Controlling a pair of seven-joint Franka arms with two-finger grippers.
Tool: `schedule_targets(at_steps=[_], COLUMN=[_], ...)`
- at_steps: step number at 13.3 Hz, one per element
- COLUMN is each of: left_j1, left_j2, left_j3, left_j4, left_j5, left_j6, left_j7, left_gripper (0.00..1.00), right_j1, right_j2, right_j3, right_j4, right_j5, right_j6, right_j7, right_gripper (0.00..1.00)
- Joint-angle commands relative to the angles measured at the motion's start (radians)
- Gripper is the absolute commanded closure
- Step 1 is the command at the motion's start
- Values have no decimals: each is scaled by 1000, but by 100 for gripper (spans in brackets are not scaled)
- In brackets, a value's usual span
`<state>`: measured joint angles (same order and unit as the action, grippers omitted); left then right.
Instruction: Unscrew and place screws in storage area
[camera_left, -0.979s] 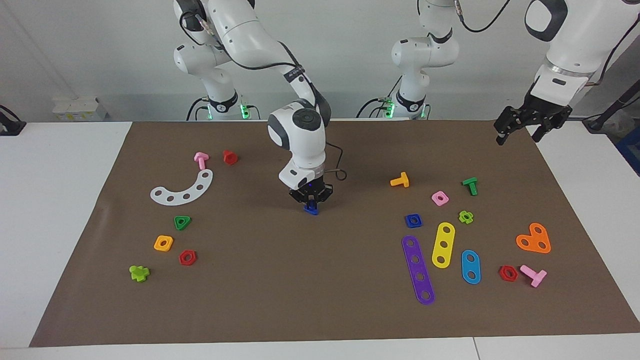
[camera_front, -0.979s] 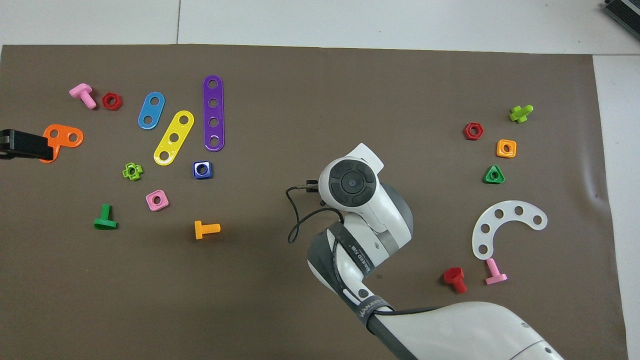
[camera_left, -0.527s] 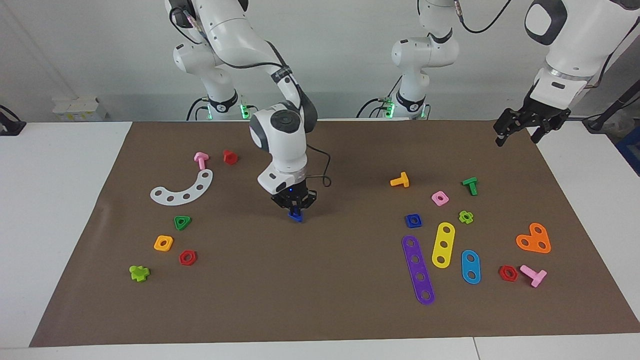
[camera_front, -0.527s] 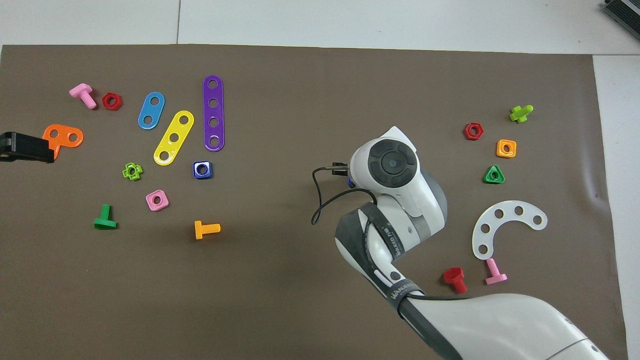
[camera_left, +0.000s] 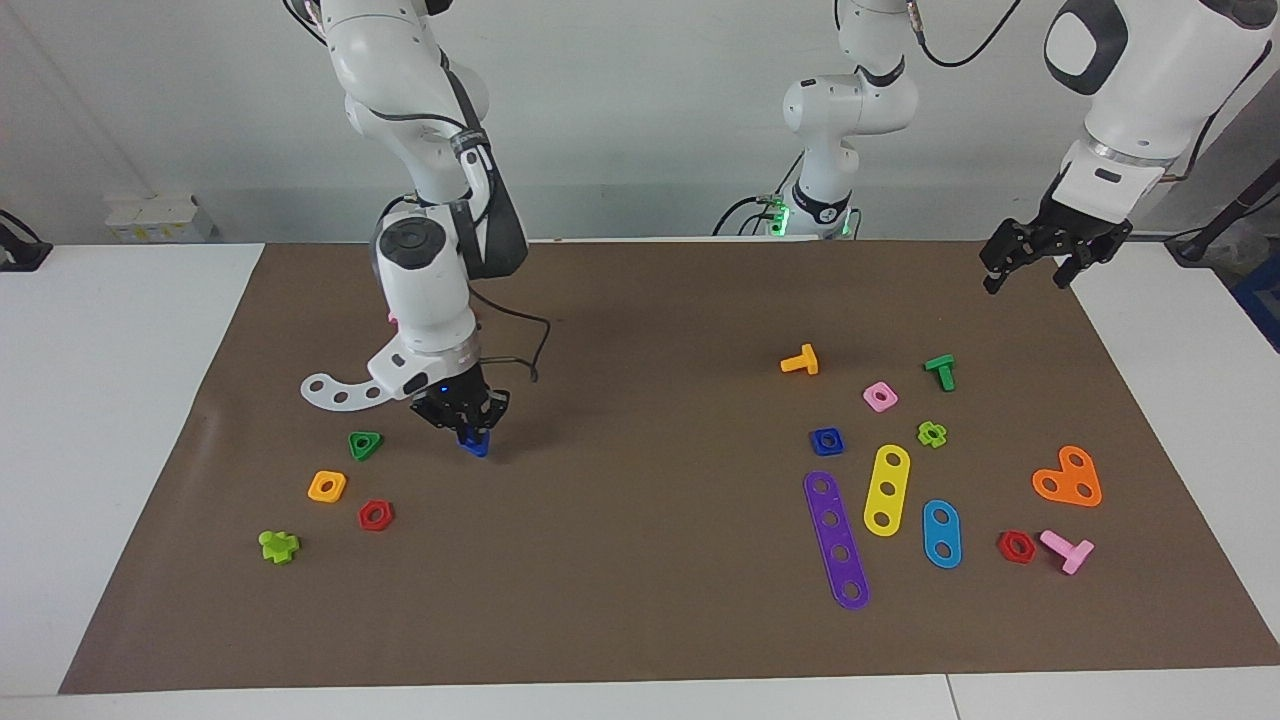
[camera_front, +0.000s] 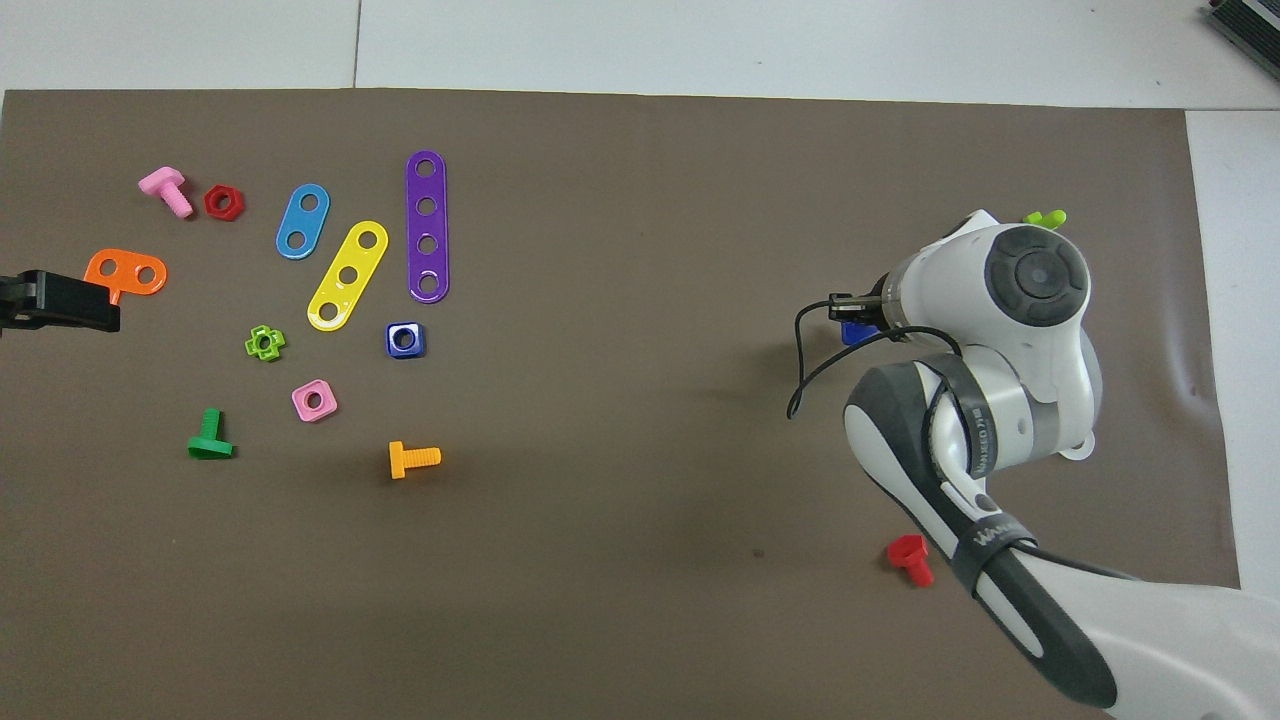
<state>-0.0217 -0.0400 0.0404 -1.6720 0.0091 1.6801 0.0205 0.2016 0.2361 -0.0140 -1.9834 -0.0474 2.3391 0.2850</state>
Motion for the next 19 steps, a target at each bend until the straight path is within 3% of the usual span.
schedule_targets(at_steps=[1,6,7,9,12,16,19], left_j1=[-17,0,8,8,8,8,8], left_j2=[-26,-32,-31,-31,-31,-31,-31], left_j3=[6,21,21,19,19,19,21], left_j4=[-20,-28,-28,-28,-28,-28,-28], left_j5=[-12,-12,-12,-12,-12,-12,-12], left_j6=[19,10,12,12,10,12,10], left_j7=[-2,-5,-5,-5,-5,-5,-5], left_gripper=[0,0,0,0,0,0,0], right_j1=[-45,-67,-67,-64,-65,-68,-70], right_j2=[-38,-37,-38,-41,-93,-191,-238], right_j3=[14,14,14,14,14,12,-1], right_j4=[-64,-104,-106,-106,-98,-72,32], right_j5=[27,29,31,31,31,31,29], right_j6=[-8,6,2,-15,-93,-174,-315], right_j7=[-24,-27,-27,-17,-27,-29,-30], right_gripper=[100,100,84,16,5,3,2])
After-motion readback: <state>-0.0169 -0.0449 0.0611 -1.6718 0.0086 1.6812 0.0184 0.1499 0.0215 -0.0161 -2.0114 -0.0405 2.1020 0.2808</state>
